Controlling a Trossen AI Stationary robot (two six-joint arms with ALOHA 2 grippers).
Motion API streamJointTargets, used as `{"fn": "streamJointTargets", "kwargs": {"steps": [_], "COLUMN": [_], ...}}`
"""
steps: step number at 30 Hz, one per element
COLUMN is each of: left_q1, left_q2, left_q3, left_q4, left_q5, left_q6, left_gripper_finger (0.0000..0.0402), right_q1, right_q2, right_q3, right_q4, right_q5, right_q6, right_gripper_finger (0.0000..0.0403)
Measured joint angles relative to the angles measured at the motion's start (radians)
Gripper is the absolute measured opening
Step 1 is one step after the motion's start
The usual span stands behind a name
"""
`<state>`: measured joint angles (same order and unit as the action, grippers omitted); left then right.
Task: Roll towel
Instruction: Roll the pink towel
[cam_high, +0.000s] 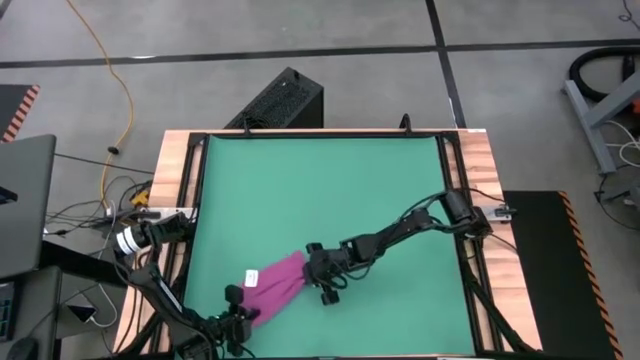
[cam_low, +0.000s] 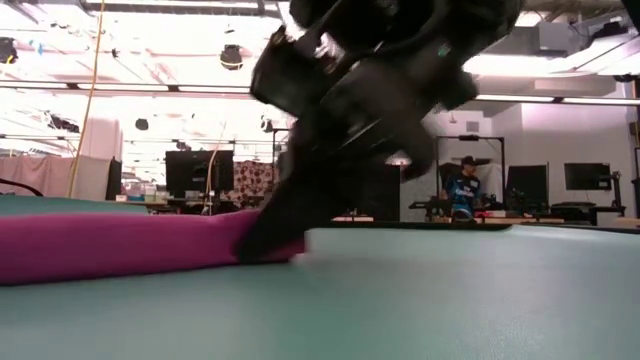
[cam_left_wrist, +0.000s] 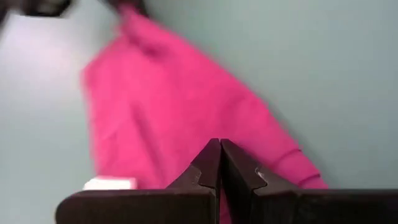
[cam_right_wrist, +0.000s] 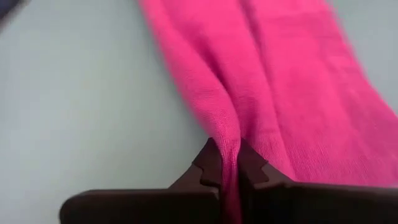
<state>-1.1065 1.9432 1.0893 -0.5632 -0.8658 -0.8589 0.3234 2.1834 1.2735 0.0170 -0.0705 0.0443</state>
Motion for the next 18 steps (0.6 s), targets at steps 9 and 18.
{"fn": "streamJointTargets", "kwargs": {"steps": [9, 18], "left_q1": [0.018, 0.084], "left_q2": [-0.028, -0.025], "left_q3": [-0.033, -0.198], "left_q4": [0.033, 0.448], "left_q5": [-0.228, -0.256], "left_q6": [0.094, 0.311], "left_gripper_finger": [0.0000, 0.0000], "right_q1": [0.040, -0.022], "right_q2": [-0.143, -0.190], "right_q3": [-0.006, -0.009], "right_q4": [-0.169, -0.252], "right_q5": [-0.087, -0.258], "right_q6": [0.158, 0.330], "right_gripper_finger": [0.0021, 0.0021]}}
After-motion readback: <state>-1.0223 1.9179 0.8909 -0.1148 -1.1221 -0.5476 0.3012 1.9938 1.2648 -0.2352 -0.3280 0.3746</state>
